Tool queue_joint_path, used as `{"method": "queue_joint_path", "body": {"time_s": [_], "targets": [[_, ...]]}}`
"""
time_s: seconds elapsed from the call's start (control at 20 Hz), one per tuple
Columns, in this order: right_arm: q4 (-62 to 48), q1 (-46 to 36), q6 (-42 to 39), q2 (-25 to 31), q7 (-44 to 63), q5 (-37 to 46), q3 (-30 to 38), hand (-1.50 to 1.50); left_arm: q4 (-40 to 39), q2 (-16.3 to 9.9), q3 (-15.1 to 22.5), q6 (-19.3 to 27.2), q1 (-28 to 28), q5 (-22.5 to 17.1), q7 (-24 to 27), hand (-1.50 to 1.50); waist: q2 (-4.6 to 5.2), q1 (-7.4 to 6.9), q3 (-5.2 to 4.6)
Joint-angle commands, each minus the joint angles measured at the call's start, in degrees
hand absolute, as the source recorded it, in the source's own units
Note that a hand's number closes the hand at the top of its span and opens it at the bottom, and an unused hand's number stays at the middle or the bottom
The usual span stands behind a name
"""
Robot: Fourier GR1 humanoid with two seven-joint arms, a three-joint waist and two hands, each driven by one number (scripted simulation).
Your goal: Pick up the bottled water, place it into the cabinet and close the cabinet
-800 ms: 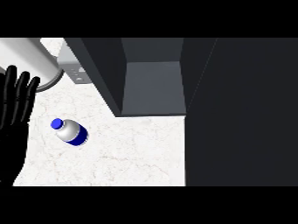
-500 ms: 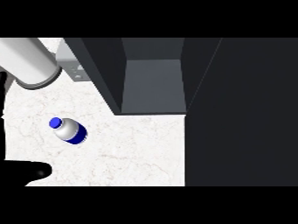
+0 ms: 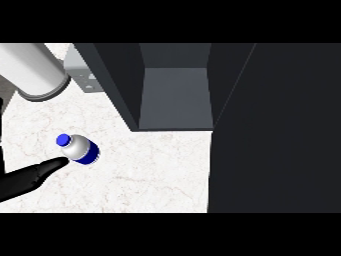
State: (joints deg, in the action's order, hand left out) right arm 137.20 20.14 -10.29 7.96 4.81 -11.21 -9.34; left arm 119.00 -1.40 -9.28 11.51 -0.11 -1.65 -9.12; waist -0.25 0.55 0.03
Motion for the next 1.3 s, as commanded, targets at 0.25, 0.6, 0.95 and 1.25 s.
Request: {"method": "queue_joint_path", "body": {"time_s": [0.25, 0.6, 0.95, 1.25], "targets": [[5.9, 11.9, -4.7, 1.0, -4.1, -1.6, -1.1, -1.5, 4.0, -0.5, 1.7, 1.8, 5.9, 5.9, -6.9, -1.5, 0.09, -0.06, 0.0], [13.3, 20.3, -5.1, 2.1, -4.3, -0.4, -4.0, -1.5, -2.3, -0.1, -2.2, 0.7, 7.5, 1.6, -3.2, -1.5, 0.0, 0.26, -0.06], [13.5, 22.7, -4.5, 2.2, -7.3, 3.3, -7.7, -1.5, -17.5, 1.3, -4.8, -3.7, 9.1, -3.5, 7.0, -1.5, 0.1, 0.36, -0.12], [15.5, 28.6, -5.8, 3.7, -10.9, 4.0, -8.9, -1.5, -29.9, -1.2, -10.5, -6.5, 2.9, -9.3, 9.9, -1.5, 0.1, 0.79, -0.12]]}}
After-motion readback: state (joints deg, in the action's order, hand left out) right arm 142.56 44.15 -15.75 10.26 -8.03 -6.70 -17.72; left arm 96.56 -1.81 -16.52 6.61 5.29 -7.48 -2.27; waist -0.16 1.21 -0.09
